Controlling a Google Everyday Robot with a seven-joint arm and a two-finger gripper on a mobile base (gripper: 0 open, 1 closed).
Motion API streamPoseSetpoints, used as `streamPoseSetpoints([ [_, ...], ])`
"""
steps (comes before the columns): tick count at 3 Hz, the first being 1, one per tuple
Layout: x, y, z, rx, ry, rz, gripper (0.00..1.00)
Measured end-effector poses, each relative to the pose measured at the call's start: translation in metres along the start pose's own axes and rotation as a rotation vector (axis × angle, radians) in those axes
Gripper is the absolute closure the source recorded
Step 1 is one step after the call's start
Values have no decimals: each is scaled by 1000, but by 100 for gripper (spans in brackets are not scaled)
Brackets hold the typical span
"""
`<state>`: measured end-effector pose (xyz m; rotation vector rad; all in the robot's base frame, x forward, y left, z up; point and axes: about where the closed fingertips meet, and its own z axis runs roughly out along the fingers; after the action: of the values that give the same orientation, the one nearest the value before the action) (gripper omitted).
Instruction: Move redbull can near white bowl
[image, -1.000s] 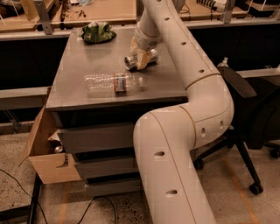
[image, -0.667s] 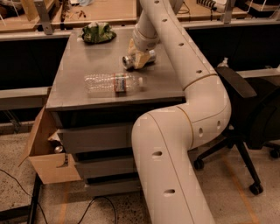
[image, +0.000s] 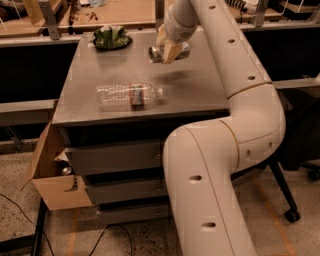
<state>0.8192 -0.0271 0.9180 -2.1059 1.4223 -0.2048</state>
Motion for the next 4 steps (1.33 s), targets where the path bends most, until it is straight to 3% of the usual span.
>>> streamPoseSetpoints([
  [1, 30, -11, -30, 117, -26, 112, 100],
  [2, 74, -9, -37, 209, -78, 299, 100],
  [3, 98, -1, -42, 245, -120, 424, 100],
  [4, 106, 5, -52, 275, -179, 503, 100],
])
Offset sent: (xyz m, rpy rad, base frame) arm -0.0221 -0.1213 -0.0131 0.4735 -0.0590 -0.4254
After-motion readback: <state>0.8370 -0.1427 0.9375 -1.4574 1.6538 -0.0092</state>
